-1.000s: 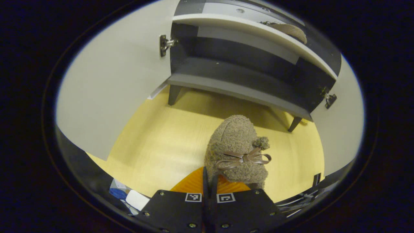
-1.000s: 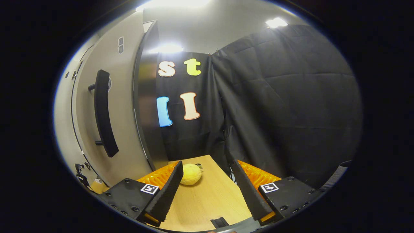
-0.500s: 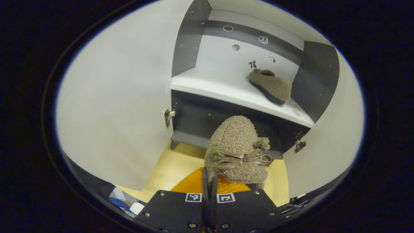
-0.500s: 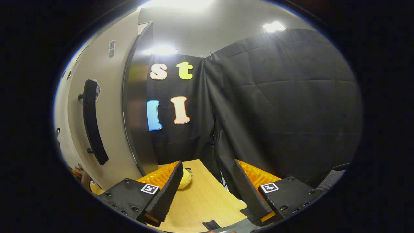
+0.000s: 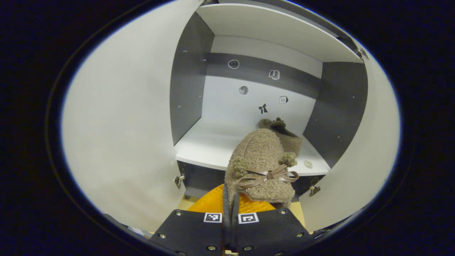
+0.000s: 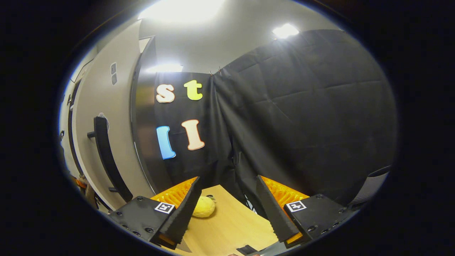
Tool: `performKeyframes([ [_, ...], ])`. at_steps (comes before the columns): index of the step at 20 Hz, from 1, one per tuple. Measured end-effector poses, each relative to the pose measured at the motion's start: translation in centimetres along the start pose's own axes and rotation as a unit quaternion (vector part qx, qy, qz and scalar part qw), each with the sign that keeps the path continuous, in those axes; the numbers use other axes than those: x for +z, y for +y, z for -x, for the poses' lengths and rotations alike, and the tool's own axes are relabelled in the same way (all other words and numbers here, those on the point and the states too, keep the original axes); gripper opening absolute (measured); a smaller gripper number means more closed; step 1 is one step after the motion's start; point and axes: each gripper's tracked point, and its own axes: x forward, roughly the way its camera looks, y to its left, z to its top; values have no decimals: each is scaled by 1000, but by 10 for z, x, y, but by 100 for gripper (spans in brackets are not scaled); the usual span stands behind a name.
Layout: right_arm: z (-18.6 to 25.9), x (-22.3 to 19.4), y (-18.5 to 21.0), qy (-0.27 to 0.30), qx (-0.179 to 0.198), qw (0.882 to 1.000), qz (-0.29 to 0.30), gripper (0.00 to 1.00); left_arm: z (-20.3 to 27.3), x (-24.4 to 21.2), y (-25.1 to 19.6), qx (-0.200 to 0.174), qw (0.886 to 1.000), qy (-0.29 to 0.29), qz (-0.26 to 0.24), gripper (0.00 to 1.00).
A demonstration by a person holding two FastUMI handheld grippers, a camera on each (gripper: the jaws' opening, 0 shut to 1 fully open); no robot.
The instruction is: Grab one shoe with the right hand and put it into the shoe cabinet, grab the other shoe with the left hand and put it into the shoe cabinet; then close the right door with the right hand and the left door with the left hand.
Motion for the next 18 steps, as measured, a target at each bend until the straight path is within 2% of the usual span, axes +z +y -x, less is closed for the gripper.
performKeyframes([
  [6,14,11,3,-18,-8,1000,9,98,-12,16,4,-2,999,-42,-15,2],
  [10,32,11,-7,-31,-25,999,16,98,-32,38,4,0,997,-78,-4,1],
  [14,35,10,-11,-26,-42,999,10,98,-51,48,5,-1,997,-80,5,1],
  [16,39,10,-14,-26,-53,998,6,98,-65,54,5,-7,997,-76,4,1],
  [18,44,15,-19,-30,-67,997,5,98,-99,77,7,-9,996,-83,1,1],
])
